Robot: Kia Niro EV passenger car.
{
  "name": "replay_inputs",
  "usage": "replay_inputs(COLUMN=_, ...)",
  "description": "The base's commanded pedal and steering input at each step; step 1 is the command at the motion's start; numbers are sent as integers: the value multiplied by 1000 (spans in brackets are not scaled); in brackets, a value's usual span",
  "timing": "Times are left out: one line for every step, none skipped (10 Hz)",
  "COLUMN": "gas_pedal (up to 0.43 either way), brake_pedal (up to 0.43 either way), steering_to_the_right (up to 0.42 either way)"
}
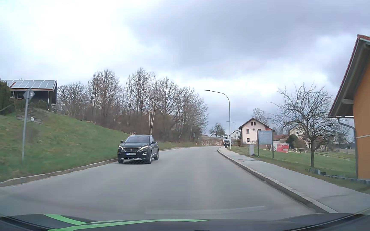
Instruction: Follow the waypoints while adhering to traffic rules and regulations
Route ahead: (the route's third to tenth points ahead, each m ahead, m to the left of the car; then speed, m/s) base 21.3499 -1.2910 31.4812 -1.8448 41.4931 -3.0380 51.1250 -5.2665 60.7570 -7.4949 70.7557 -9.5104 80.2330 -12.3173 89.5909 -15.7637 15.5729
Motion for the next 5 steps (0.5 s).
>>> replay_inputs(gas_pedal=287, brake_pedal=0, steering_to_the_right=21)
replay_inputs(gas_pedal=287, brake_pedal=0, steering_to_the_right=20)
replay_inputs(gas_pedal=287, brake_pedal=0, steering_to_the_right=19)
replay_inputs(gas_pedal=287, brake_pedal=0, steering_to_the_right=19)
replay_inputs(gas_pedal=287, brake_pedal=0, steering_to_the_right=18)
